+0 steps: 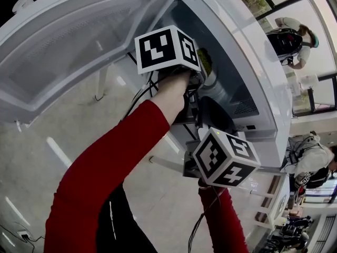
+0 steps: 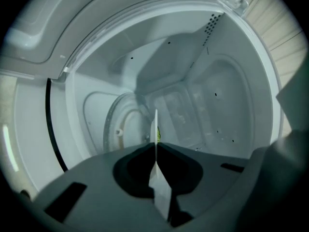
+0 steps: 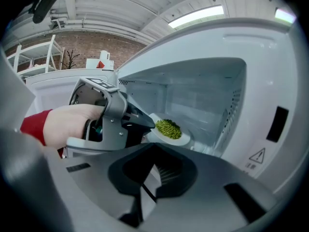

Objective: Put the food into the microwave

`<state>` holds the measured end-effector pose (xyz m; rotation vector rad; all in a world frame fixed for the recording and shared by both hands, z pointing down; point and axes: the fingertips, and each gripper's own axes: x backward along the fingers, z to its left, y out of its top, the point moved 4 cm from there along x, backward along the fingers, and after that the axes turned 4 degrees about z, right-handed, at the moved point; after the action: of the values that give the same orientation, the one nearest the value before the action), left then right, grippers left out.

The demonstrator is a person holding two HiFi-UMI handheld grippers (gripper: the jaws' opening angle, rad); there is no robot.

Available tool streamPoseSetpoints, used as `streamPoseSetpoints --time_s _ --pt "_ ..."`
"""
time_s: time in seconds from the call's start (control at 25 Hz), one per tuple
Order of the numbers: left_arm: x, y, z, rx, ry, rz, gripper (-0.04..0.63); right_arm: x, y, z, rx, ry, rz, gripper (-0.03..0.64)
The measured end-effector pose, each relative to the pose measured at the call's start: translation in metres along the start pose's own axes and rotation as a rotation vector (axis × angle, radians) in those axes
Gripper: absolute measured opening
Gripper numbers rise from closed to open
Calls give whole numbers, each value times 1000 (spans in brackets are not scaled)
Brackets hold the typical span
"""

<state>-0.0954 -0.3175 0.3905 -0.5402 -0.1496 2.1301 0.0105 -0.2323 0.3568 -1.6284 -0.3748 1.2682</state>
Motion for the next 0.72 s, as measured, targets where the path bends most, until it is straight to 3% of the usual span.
streamPoseSetpoints --time_s 0.56,0.72 --pt "-5 15 -6 -266 155 25 49 -3 8 -6 29 -9 10 14" --pt "-5 13 -3 -295 177 40 51 -4 8 -7 32 -12 8 14"
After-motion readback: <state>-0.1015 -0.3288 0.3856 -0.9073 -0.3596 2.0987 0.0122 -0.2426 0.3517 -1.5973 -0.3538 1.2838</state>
